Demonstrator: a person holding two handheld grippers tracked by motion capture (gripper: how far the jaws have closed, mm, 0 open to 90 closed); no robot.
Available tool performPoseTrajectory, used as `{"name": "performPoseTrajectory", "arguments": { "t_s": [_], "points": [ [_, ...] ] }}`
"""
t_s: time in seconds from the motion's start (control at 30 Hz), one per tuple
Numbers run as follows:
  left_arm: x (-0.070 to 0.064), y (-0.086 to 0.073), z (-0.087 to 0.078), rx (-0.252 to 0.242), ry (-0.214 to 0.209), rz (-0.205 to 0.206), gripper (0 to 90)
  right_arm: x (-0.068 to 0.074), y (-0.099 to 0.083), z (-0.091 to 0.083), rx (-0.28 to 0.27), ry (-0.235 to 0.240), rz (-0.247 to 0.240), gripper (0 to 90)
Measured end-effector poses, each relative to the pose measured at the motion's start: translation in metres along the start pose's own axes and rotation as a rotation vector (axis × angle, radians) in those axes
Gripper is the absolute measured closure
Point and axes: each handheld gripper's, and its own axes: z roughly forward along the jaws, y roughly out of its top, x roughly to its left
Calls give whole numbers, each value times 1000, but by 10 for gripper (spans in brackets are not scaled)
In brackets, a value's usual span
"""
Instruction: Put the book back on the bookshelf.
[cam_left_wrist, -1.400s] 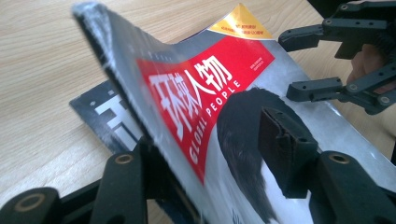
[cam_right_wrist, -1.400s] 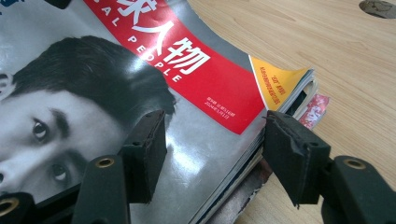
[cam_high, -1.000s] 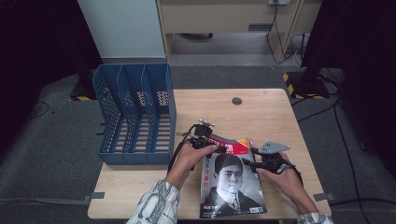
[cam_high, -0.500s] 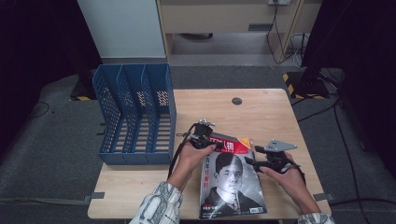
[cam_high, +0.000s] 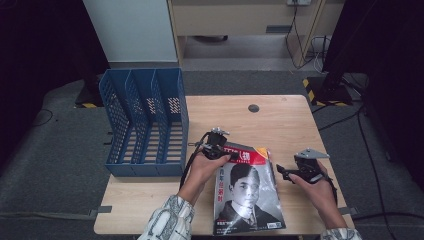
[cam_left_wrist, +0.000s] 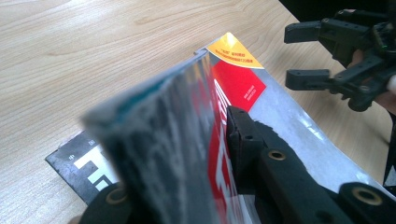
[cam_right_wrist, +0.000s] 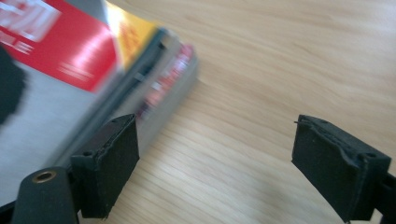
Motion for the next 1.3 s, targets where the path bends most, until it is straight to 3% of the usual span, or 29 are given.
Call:
{"name": "performPoseTrajectory", "arguments": {
  "t_s": [0.1,0.37,0.63,0.87,1.3],
  "points": [
    [-3,2,-4,2,-2,18,834,-6,-3,0,23,-20,33,157],
    [-9,8,-18,-28,-18,34,857,-11,-4,1,32,-58,40,162],
    [-16,17,-37,-56,-7,65,863,-12,-6,2,46,-66,36,162],
    [-14,22,-49,-74,0,53,864,-14,-8,3,57,-64,38,162],
    [-18,39,-78,-142,65,76,865,-13,-8,3,70,-68,39,163]
  ]
}}
